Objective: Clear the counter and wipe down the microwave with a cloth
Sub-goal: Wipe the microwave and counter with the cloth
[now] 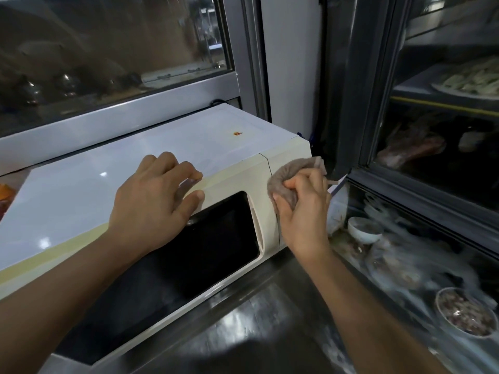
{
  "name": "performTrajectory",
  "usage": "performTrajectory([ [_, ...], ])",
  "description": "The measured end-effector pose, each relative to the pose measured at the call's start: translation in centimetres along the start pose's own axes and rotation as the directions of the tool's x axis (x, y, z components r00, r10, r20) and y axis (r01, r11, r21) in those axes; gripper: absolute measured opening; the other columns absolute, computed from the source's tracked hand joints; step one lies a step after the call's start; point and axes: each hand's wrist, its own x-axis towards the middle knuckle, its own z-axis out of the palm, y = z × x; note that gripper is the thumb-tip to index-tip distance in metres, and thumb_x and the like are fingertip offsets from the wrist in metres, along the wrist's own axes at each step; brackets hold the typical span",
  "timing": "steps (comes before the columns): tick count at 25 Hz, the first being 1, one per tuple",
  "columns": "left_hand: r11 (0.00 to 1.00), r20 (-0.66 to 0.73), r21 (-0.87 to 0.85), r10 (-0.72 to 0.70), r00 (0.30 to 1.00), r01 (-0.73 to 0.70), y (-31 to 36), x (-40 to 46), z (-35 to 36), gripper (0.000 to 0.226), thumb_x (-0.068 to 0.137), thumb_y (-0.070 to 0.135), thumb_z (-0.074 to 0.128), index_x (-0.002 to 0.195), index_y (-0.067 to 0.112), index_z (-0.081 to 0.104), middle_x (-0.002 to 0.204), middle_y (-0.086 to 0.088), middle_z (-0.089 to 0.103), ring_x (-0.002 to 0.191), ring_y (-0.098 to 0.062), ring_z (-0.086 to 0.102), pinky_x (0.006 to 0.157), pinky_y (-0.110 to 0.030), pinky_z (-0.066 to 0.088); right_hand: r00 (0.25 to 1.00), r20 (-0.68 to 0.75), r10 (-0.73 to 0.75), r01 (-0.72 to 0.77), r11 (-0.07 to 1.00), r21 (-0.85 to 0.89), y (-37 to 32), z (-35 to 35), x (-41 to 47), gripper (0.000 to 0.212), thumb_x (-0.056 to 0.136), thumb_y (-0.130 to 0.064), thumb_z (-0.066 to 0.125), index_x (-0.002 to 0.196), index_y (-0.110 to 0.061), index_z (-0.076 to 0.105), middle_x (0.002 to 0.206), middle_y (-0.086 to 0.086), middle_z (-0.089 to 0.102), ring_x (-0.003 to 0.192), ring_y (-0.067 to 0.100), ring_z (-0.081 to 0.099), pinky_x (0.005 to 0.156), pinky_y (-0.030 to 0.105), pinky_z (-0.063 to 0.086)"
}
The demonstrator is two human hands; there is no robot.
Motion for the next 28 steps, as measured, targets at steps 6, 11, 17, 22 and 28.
performTrajectory([
  [6, 1.0, -0.001, 0.002, 0.011, 1.0, -0.011, -0.1, 0.0, 0.0, 0.046, 0.081, 0.049, 0.036, 0.108, 0.023, 0.062, 0.092, 0.004, 0.051, 0.09, -0.018, 0.046, 0.056, -0.025, 0.029, 1.0, -0.02, -0.007, 0.006, 0.998, -0.064, 0.2, -0.8, 1.5, 0.02, 0.074, -0.014, 0.075, 0.082, -0.01, 0.058, 0.109, 0.01, 0.051, 0.115, 0.027, 0.046, 0.1, 0.044, 0.038],
  [11, 1.0, -0.012, 0.009, 0.015, 1.0, -0.015, -0.2, -0.1, 0.1, 0.042, 0.083, 0.046, 0.04, 0.109, 0.022, 0.062, 0.093, 0.002, 0.052, 0.091, -0.02, 0.047, 0.058, -0.025, 0.029, 0.995, -0.025, -0.099, 0.091, 0.971, -0.223, -0.1, 0.3, -0.6, 0.013, 0.071, 0.004, 0.067, 0.083, 0.0, 0.062, 0.101, 0.019, 0.056, 0.107, 0.036, 0.052, 0.099, 0.043, 0.035],
  [17, 1.0, -0.013, 0.007, 0.002, 1.0, -0.002, 0.1, -0.1, -0.1, 0.048, 0.082, 0.05, 0.034, 0.109, 0.023, 0.062, 0.095, 0.002, 0.052, 0.093, -0.021, 0.047, 0.06, -0.027, 0.033, 0.974, -0.215, 0.077, -0.083, 0.996, -0.018, 0.4, -1.8, -3.5, 0.019, 0.072, 0.01, 0.066, 0.088, 0.001, 0.061, 0.098, 0.015, 0.06, 0.099, 0.035, 0.055, 0.085, 0.013, 0.035],
  [22, 1.0, -0.018, 0.016, 0.007, 1.0, -0.007, 0.0, -0.2, 0.0, 0.042, 0.083, 0.045, 0.04, 0.109, 0.021, 0.062, 0.095, 0.001, 0.052, 0.093, -0.021, 0.048, 0.06, -0.027, 0.031, 0.991, -0.117, 0.068, -0.052, 0.99, 0.134, 0.1, -0.6, -5.3, 0.032, 0.078, 0.007, 0.063, 0.108, -0.006, 0.063, 0.105, 0.001, 0.059, 0.095, 0.016, 0.057, 0.083, -0.007, 0.028],
  [28, 1.0, -0.027, 0.021, 0.002, 1.0, -0.001, 0.0, -0.1, 0.2, 0.038, 0.084, 0.044, 0.042, 0.11, 0.023, 0.061, 0.095, 0.003, 0.05, 0.096, -0.021, 0.047, 0.061, -0.029, 0.032, 0.991, 0.049, 0.125, -0.131, 0.974, 0.184, 0.9, 1.5, -6.9, 0.052, 0.088, 0.008, 0.047, 0.136, -0.01, 0.047, 0.13, 0.009, 0.053, 0.118, 0.025, 0.052, 0.101, 0.026, 0.039],
])
